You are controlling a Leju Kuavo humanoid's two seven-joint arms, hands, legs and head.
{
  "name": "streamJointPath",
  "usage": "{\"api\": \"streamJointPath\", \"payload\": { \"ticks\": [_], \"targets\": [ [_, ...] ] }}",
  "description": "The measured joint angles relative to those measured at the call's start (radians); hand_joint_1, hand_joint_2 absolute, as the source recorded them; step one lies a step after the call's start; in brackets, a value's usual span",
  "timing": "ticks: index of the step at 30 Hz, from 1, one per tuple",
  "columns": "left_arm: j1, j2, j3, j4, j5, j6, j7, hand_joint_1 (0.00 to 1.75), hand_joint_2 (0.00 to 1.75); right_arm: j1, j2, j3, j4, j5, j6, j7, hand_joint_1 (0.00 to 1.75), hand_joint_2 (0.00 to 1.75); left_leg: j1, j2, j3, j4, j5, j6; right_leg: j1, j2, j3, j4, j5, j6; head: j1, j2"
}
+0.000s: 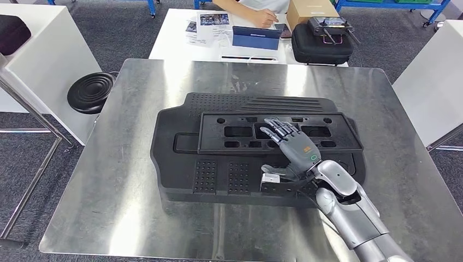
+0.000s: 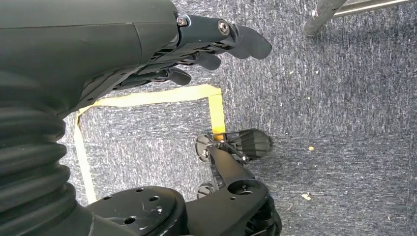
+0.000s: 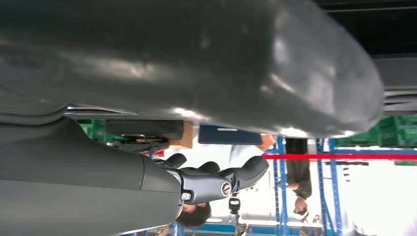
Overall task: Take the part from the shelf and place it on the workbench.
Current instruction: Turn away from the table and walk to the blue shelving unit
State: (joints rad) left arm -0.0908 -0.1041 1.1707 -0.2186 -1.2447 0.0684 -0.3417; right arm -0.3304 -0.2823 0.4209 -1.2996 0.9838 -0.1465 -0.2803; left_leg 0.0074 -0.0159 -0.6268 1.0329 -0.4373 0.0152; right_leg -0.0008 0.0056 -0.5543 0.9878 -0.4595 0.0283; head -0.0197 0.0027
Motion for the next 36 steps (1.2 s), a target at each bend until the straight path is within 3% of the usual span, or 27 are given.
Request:
{"api": "streamJointPath", "payload": {
  "ticks": [4, 8, 15, 19, 23, 29, 36],
  "targets": [
    [0.000, 0.000, 0.000, 0.000, -0.001, 0.000, 0.000, 0.00, 1.75, 0.005, 0.000, 0.007, -0.020, 0.003, 0.005, -0.003, 0.00, 0.00, 0.000, 0.000, 0.000, 0.000, 0.000, 0.000, 0.000, 0.000, 0.000, 0.000, 0.000, 0.000, 0.000, 0.000],
    [0.000, 0.000, 0.000, 0.000, -0.005, 0.000, 0.005, 0.00, 0.00, 0.005, -0.004, 0.029, -0.032, 0.117, -0.038, 0.033, 0.00, 0.00, 0.000, 0.000, 0.000, 0.000, 0.000, 0.000, 0.000, 0.000, 0.000, 0.000, 0.000, 0.000, 0.000, 0.000],
    [-0.001, -0.002, 0.000, 0.000, -0.011, 0.006, 0.013, 0.00, 0.00, -0.001, -0.009, 0.088, -0.031, 0.354, -0.185, 0.146, 0.00, 0.00, 0.000, 0.000, 0.000, 0.000, 0.000, 0.000, 0.000, 0.000, 0.000, 0.000, 0.000, 0.000, 0.000, 0.000],
    [-0.001, -0.004, 0.000, 0.000, -0.011, 0.011, 0.015, 0.00, 0.00, 0.024, 0.014, 0.095, -0.049, 0.305, -0.269, 0.120, 0.00, 0.00, 0.000, 0.000, 0.000, 0.000, 0.000, 0.000, 0.000, 0.000, 0.000, 0.000, 0.000, 0.000, 0.000, 0.000],
    [-0.001, -0.004, 0.000, 0.000, -0.011, 0.012, 0.014, 0.00, 0.00, 0.059, 0.040, 0.094, -0.084, 0.264, -0.283, 0.100, 0.00, 0.00, 0.001, 0.000, 0.000, 0.000, 0.000, 0.000, 0.000, 0.000, 0.000, 0.000, 0.000, 0.000, 0.000, 0.000],
    [0.003, -0.005, 0.000, 0.000, -0.013, 0.016, 0.014, 0.00, 0.00, 0.163, 0.116, 0.062, -0.225, -0.126, -0.275, -0.081, 0.00, 0.00, 0.001, 0.001, 0.000, 0.000, 0.000, 0.000, 0.000, 0.000, -0.001, 0.000, 0.000, 0.000, 0.000, 0.000],
    [0.007, -0.007, 0.000, 0.000, -0.014, 0.026, 0.017, 0.00, 0.00, 0.293, 0.229, 0.059, -0.456, -0.586, -0.085, -0.247, 0.00, 0.00, 0.002, 0.001, 0.000, -0.001, -0.001, -0.001, 0.001, 0.000, -0.001, 0.000, -0.001, -0.001, 0.000, 0.000]
  ]
}}
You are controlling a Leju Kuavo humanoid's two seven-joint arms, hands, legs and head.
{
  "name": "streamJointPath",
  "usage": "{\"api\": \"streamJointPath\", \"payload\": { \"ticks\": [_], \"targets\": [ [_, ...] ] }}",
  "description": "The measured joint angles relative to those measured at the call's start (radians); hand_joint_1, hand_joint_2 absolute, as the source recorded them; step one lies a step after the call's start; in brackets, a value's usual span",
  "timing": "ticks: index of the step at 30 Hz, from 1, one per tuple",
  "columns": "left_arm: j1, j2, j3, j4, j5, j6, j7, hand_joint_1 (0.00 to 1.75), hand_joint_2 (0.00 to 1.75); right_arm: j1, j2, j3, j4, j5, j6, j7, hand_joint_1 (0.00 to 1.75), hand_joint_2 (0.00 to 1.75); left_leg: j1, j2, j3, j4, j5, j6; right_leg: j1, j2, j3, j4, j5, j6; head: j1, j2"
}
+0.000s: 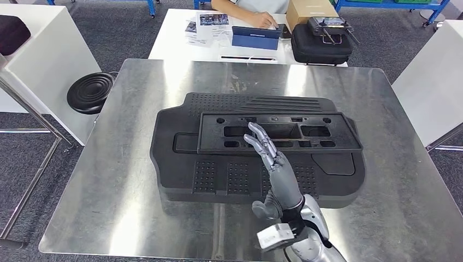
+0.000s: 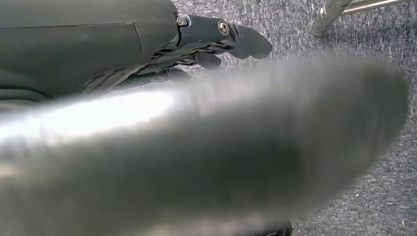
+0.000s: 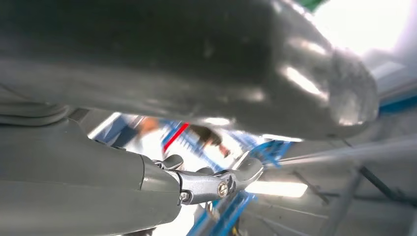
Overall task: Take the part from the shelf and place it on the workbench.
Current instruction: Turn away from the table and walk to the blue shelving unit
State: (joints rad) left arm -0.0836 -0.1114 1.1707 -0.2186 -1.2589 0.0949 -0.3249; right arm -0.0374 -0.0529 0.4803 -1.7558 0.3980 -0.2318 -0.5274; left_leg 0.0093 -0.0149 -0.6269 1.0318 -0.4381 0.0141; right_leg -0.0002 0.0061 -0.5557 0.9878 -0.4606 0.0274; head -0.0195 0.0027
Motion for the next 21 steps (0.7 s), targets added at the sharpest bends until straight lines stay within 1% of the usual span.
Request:
{"api": "streamJointPath", "payload": {
  "ticks": [4, 7, 9, 12, 21],
  "targets": [
    [0.001, 0.000, 0.000, 0.000, 0.000, 0.010, 0.007, 0.00, 0.00, 0.052, 0.058, -0.014, -0.087, -0.232, 0.126, -0.051, 0.00, 0.00, 0.000, 0.000, 0.000, 0.000, 0.000, 0.000, 0.000, 0.000, -0.002, 0.000, 0.000, 0.000, 0.000, 0.000],
    [0.001, -0.001, 0.000, 0.000, 0.000, 0.018, 0.014, 0.00, 0.00, 0.091, 0.099, -0.023, -0.146, -0.339, 0.175, -0.066, 0.00, 0.00, 0.000, 0.000, 0.000, 0.000, 0.000, 0.000, 0.000, 0.000, -0.002, 0.000, 0.000, 0.000, 0.000, 0.000],
    [0.002, -0.002, 0.000, 0.000, 0.000, 0.021, 0.016, 0.00, 0.00, 0.111, 0.118, -0.025, -0.178, -0.370, 0.189, -0.068, 0.00, 0.00, 0.000, 0.000, 0.000, 0.000, 0.000, 0.000, 0.000, 0.000, -0.001, 0.000, 0.000, 0.000, 0.000, 0.000],
    [0.002, -0.002, 0.000, 0.000, 0.000, 0.023, 0.017, 0.00, 0.00, 0.129, 0.135, -0.029, -0.209, -0.382, 0.196, -0.069, 0.00, 0.00, 0.000, 0.000, 0.000, 0.000, 0.000, 0.000, 0.000, 0.000, -0.001, 0.000, 0.000, 0.000, 0.000, 0.000],
    [0.005, -0.003, 0.002, 0.000, 0.003, 0.033, 0.026, 0.00, 0.00, 0.174, 0.156, -0.042, -0.273, -0.438, 0.225, -0.087, 0.00, 0.00, 0.000, 0.000, 0.001, 0.000, 0.000, 0.000, 0.000, 0.000, -0.001, 0.000, 0.000, 0.000, 0.000, 0.000]
  ]
}}
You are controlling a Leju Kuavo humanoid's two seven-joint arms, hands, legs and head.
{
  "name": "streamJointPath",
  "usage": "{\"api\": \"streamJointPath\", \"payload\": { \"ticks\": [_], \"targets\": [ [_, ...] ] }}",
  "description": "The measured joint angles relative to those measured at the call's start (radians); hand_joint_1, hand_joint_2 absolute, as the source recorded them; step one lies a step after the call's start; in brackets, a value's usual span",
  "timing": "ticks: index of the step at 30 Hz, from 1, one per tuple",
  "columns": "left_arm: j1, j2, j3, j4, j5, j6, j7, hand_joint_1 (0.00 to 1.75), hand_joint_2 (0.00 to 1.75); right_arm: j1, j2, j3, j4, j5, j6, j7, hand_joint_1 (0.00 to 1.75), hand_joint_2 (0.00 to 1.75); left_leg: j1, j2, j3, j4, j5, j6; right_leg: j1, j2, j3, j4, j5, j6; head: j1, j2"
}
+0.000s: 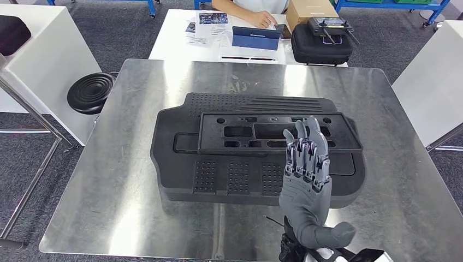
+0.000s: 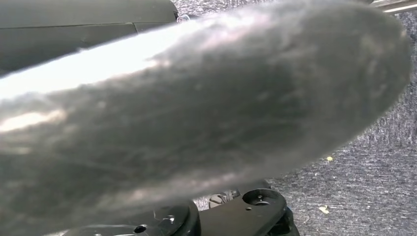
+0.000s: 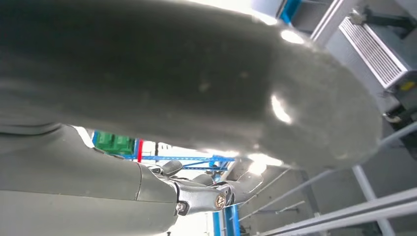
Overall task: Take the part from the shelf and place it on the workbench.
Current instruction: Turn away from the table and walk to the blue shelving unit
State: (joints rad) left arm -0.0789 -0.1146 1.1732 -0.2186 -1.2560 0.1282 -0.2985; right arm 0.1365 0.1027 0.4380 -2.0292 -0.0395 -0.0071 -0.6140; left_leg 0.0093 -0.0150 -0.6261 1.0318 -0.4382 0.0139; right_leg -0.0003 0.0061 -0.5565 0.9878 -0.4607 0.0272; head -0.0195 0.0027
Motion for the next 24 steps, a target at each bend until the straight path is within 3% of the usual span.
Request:
{"api": "streamJointPath", "payload": {
  "ticks": [24],
  "targets": [
    [0.002, -0.001, 0.001, 0.000, -0.003, 0.007, 0.007, 0.00, 0.00, 0.040, 0.007, -0.016, -0.046, -0.010, 0.005, -0.003, 0.00, 0.00, 0.000, 0.000, 0.001, 0.000, 0.000, 0.000, 0.000, 0.000, -0.002, 0.000, -0.001, -0.001, 0.000, 0.000]
  ]
}}
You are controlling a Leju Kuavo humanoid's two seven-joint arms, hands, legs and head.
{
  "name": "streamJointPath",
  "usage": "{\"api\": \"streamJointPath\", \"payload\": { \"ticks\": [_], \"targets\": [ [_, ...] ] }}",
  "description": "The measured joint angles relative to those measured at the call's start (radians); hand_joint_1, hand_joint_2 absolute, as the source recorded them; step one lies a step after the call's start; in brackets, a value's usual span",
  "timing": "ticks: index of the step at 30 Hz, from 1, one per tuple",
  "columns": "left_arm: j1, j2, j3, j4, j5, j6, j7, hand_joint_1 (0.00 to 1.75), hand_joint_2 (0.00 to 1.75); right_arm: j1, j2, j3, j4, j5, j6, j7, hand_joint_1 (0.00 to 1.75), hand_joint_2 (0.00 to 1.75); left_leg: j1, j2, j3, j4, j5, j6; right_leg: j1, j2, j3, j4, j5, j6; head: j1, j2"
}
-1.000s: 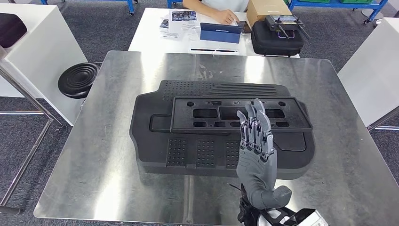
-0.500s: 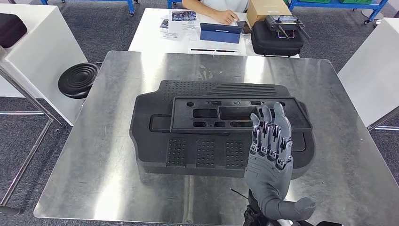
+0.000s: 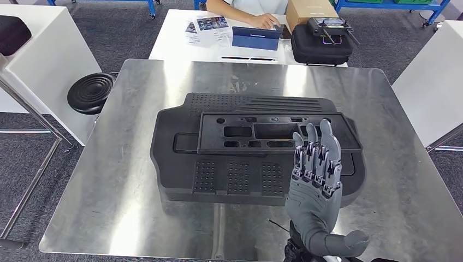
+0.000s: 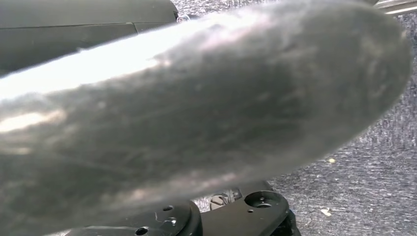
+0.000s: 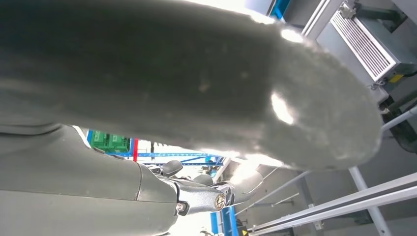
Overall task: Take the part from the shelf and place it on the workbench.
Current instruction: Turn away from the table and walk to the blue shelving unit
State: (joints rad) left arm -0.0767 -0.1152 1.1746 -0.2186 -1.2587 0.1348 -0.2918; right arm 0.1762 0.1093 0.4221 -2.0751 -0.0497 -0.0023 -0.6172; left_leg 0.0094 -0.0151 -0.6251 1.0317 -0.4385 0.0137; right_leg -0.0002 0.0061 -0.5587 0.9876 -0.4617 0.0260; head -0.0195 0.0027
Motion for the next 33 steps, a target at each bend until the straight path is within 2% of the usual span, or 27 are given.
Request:
{"api": "streamJointPath", "payload": {
  "ticks": [8, 14, 19, 33],
  "targets": [
    [0.007, -0.001, 0.000, 0.000, -0.003, 0.003, 0.004, 0.00, 0.00, 0.074, 0.012, -0.038, -0.042, -0.042, 0.008, -0.006, 0.00, 0.00, 0.000, 0.000, 0.000, 0.000, -0.001, -0.001, 0.000, 0.000, -0.003, 0.000, 0.000, 0.000, 0.000, 0.000],
    [0.013, -0.007, 0.023, -0.001, 0.034, 0.005, -0.015, 0.00, 0.00, 0.154, 0.005, -0.110, -0.075, -0.041, -0.041, 0.088, 0.00, 0.00, 0.000, -0.002, 0.001, 0.000, -0.002, 0.000, 0.000, 0.000, -0.003, 0.000, -0.002, 0.002, 0.000, 0.000],
    [0.021, -0.011, 0.043, -0.001, 0.044, 0.011, -0.021, 0.00, 0.00, 0.219, -0.006, -0.188, -0.104, -0.052, -0.051, 0.113, 0.00, 0.00, -0.001, 0.000, 0.001, 0.000, -0.002, 0.000, 0.000, 0.000, 0.001, 0.000, -0.002, 0.003, 0.000, 0.000],
    [0.021, -0.019, 0.062, -0.003, 0.045, 0.011, -0.026, 0.00, 0.00, 0.249, -0.008, -0.265, -0.119, -0.036, -0.066, 0.134, 0.00, 0.00, 0.000, 0.000, 0.003, 0.000, -0.003, 0.000, 0.000, 0.000, -0.002, 0.000, -0.002, 0.003, 0.000, 0.000]
  ]
}}
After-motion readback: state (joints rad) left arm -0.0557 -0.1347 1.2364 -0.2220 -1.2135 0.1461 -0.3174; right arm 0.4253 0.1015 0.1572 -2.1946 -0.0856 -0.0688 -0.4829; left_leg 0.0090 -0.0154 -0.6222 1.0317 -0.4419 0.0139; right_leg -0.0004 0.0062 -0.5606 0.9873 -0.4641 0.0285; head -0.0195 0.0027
